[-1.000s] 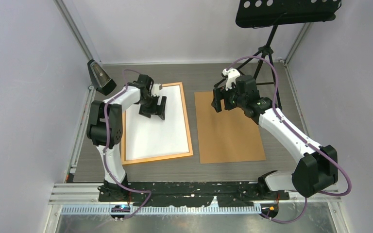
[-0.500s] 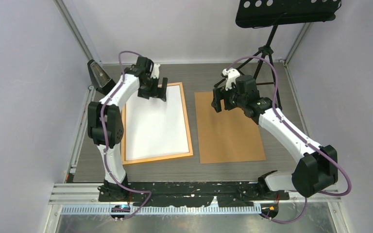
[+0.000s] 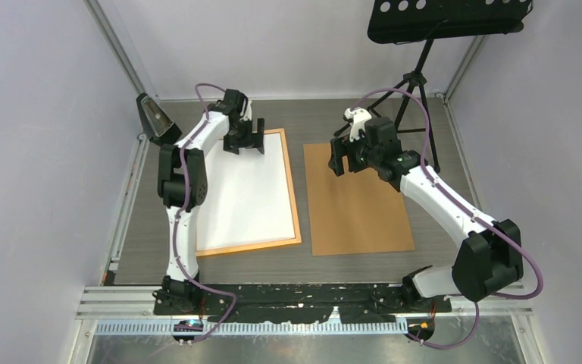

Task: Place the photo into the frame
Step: Turn over the photo from the photo frame.

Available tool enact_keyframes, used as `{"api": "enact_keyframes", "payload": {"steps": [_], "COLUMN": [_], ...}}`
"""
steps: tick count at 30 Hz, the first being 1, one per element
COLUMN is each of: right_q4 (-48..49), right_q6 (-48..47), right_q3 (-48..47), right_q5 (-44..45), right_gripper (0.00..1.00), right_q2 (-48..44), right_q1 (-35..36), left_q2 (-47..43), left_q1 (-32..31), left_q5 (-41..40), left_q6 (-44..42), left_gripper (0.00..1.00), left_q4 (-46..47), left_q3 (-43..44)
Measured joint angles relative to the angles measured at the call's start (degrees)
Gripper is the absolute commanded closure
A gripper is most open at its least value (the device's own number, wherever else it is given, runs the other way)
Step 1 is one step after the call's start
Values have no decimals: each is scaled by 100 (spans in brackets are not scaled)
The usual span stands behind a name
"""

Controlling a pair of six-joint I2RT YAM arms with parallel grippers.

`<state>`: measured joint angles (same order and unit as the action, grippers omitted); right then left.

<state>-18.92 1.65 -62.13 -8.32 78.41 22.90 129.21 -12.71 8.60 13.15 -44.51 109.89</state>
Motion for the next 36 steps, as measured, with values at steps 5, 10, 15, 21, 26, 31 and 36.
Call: {"api": "enact_keyframes", "payload": {"steps": [5, 10, 15, 21, 26, 31, 36], "right_q4": [0, 0, 0, 0, 0, 2, 0], "right_q6": [9, 24, 26, 31, 48, 48, 70], "right_q3": [-26, -33, -35, -55, -66, -68, -72], "right_q5": [-31, -46, -83, -105, -125, -144, -166], "right_gripper": [16, 16, 16, 16, 16, 16, 16], "right_q2": [105, 197, 249, 302, 302, 308, 352], "right_q1": [-26, -39, -52, -52, -52, -52, -57], "left_q2": [232, 424, 455, 330, 197, 197, 315], "left_q1": [24, 96, 199, 240, 238, 238, 297], "left_q5": [59, 271, 490, 640, 658, 654, 649], "left_q6": [326, 597, 782, 896, 911, 929, 1032], "left_gripper": [9, 11, 11, 11, 11, 10, 10], "left_q4": [46, 101, 140, 407, 542, 603, 531], "left_q3": [146, 446, 461, 195, 85, 107, 551]}}
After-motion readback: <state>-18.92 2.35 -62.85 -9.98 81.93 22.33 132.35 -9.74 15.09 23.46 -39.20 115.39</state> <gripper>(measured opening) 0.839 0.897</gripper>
